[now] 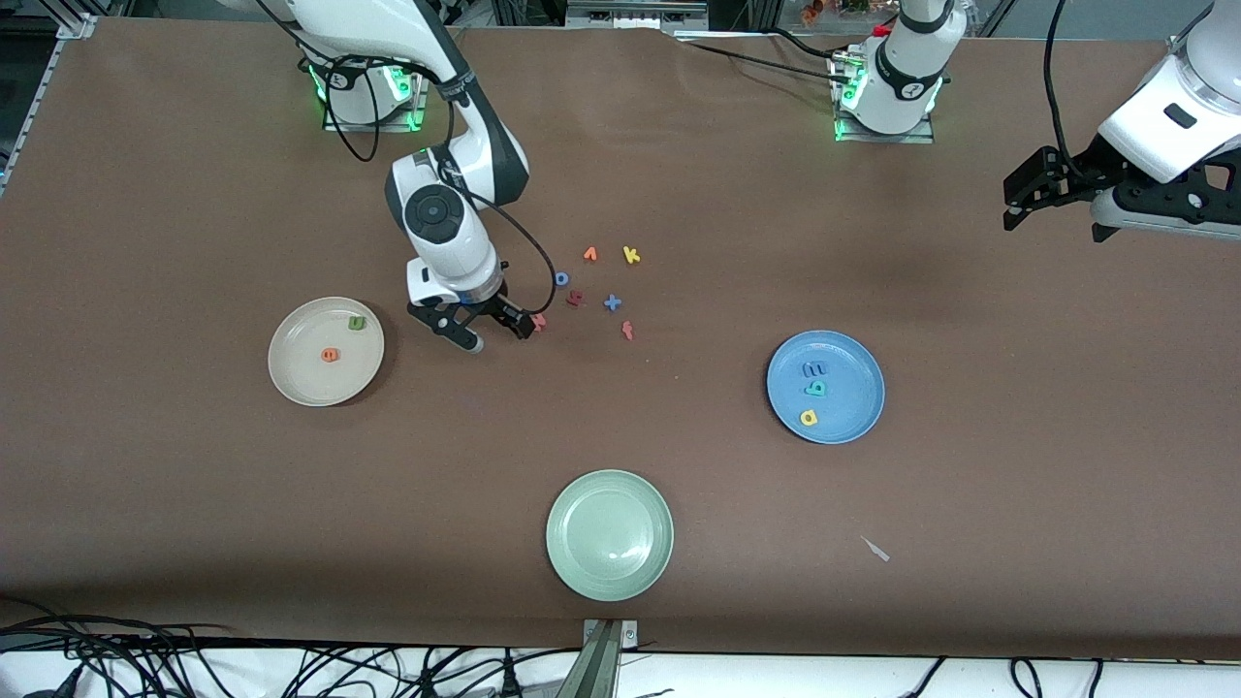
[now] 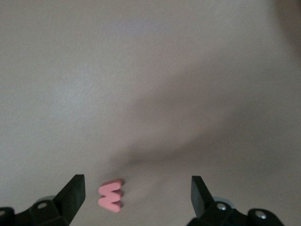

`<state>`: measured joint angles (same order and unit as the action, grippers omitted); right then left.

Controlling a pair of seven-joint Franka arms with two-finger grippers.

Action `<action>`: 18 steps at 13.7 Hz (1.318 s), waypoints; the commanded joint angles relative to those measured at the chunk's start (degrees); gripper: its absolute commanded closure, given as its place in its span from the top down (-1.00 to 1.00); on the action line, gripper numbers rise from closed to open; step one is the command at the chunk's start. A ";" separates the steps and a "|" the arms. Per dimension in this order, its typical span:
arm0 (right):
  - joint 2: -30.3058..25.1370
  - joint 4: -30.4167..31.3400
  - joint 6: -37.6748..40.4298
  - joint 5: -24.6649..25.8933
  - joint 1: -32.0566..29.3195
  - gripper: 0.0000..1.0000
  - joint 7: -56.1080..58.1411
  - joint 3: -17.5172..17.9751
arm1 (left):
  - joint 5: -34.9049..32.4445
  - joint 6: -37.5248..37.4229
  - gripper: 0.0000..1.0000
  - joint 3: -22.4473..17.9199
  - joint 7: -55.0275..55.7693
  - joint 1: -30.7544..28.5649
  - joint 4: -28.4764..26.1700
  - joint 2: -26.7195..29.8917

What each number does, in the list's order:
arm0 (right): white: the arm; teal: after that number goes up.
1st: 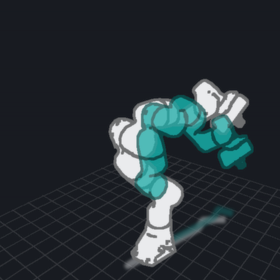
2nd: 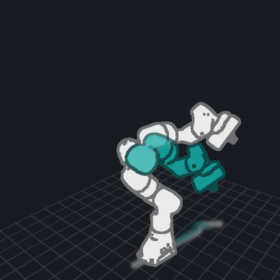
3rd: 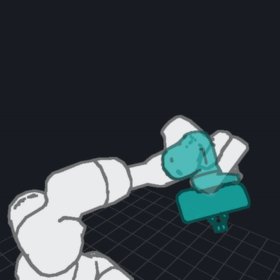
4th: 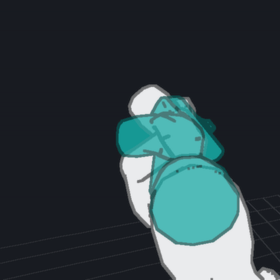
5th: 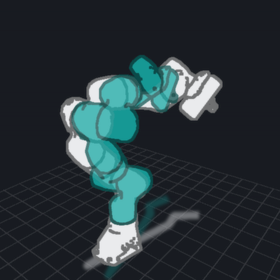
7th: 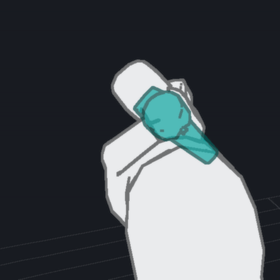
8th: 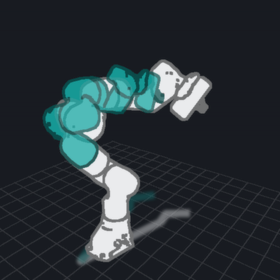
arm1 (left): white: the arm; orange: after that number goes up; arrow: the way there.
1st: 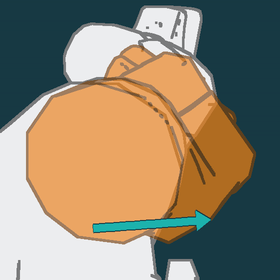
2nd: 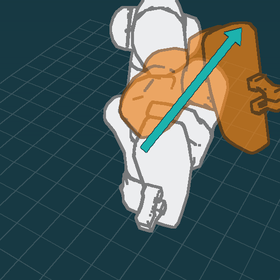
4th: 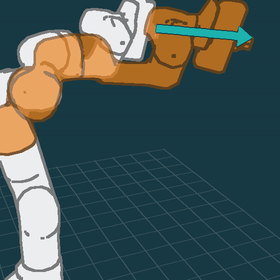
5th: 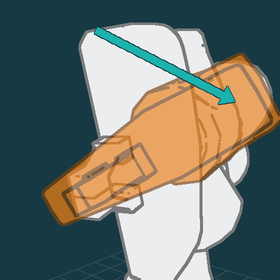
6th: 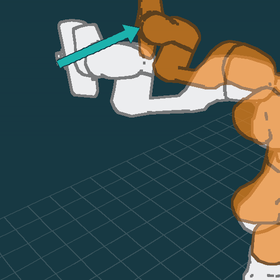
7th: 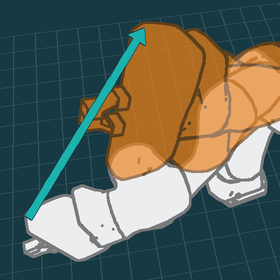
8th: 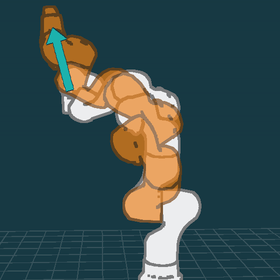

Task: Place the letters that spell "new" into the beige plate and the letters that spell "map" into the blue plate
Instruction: 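Grasp the pink letter with the right gripper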

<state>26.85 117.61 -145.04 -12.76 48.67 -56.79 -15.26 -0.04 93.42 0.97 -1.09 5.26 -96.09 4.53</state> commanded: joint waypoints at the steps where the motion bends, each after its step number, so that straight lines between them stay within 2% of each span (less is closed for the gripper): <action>1: 4.08 -2.90 -2.35 -2.35 3.01 1.00 -3.06 -0.65 | -0.58 -1.49 1.00 -0.18 -0.58 0.19 2.04 -1.01; 9: 7.60 -5.90 -2.62 -2.53 3.98 0.95 -3.51 -0.65 | -0.58 -1.49 1.00 -0.18 -0.67 0.01 2.04 -1.01; 11: 7.78 -5.81 -2.62 -2.53 3.98 0.73 -3.25 -0.65 | -0.58 -1.49 1.00 -0.18 -0.67 0.10 2.04 -1.01; 18: 8.05 -5.72 -2.62 -2.53 3.89 0.35 -2.72 0.50 | -0.58 -1.49 1.00 -0.18 -0.75 0.01 2.04 -1.01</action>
<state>34.02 112.92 -147.47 -13.86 52.10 -60.16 -14.60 -0.04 93.37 0.94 -1.09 5.21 -96.06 4.51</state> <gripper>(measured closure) 0.260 0.000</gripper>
